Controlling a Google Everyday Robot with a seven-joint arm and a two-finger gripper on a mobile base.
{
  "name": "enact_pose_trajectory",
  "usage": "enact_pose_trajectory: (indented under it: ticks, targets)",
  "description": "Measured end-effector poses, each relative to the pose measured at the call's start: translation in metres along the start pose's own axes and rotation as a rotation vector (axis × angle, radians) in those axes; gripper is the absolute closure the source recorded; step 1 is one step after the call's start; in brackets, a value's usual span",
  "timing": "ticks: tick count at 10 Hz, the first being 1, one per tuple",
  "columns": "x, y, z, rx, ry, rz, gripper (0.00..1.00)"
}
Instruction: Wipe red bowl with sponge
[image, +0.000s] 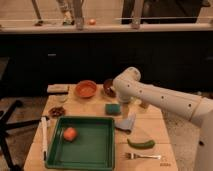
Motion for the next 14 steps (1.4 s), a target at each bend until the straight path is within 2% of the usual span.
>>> enact_pose_trajectory:
  ticks: [2, 5, 9, 14]
  targets:
    - [-0.001, -0.007, 0.012, -0.013, 0.002, 0.018, 0.20]
    - [0.010, -0.018, 0.034, -0.049, -0.003, 0.083, 0.20]
    - [0.014, -0.024, 0.055, -0.091, -0.058, 0.151, 0.20]
    - [0.003, -0.025, 0.071, -0.116, -0.090, 0.166, 0.20]
